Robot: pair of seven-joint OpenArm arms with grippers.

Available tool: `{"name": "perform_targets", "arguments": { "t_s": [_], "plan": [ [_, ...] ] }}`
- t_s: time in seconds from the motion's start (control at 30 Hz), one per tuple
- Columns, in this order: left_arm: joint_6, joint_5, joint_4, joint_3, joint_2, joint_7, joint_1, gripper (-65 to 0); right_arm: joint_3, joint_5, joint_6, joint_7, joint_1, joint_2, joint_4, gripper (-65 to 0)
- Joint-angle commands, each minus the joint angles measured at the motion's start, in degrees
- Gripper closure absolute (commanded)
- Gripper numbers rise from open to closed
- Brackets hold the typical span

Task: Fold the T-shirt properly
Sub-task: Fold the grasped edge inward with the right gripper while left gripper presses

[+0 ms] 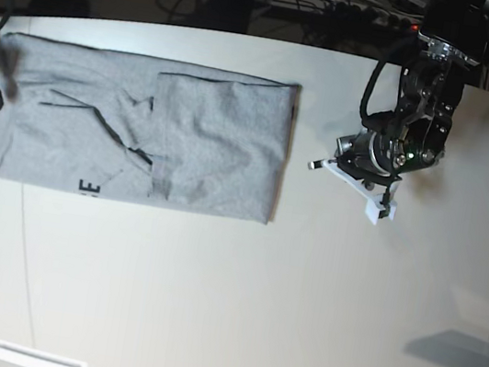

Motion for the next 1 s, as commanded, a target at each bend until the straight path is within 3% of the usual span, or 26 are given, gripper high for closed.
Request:
{"name": "perform_targets", "arguments": {
  "t_s": [0.0,0.13,0.5,0.67,0.97],
  "plan": [
    [-0.14,0.07,0.57,-0.25,-0.59,0.08,-0.70,0.0,0.07,0.42,-0.03,-0.58,0.46,2.18,-0.41,-56.3],
    [-0.14,0.07,0.57,-0.25,-0.59,0.08,-0.88,0.0,0.07,3.67,-0.03,-0.76,0.28,3.15,-4.72,-57.6],
    [-0.14,0.07,0.48,-0.25,-0.59,0.08,-1.06,0.0,-0.19,3.94,-0.03,-1.02,-3.94,3.68,-6.92,-57.6],
    [-0.14,0.07,0.57,-0.25,-0.32,0.08,-1.06,0.0,-4.85,4.03,-0.03,-1.02,-3.94,3.59,-6.92,-57.3],
    [-0.14,0.07,0.57,-0.25,-0.50,0.08,-1.06,0.0,-7.31,4.29,-0.03,-0.93,-4.46,0.78,2.14,-57.2]
  ]
}}
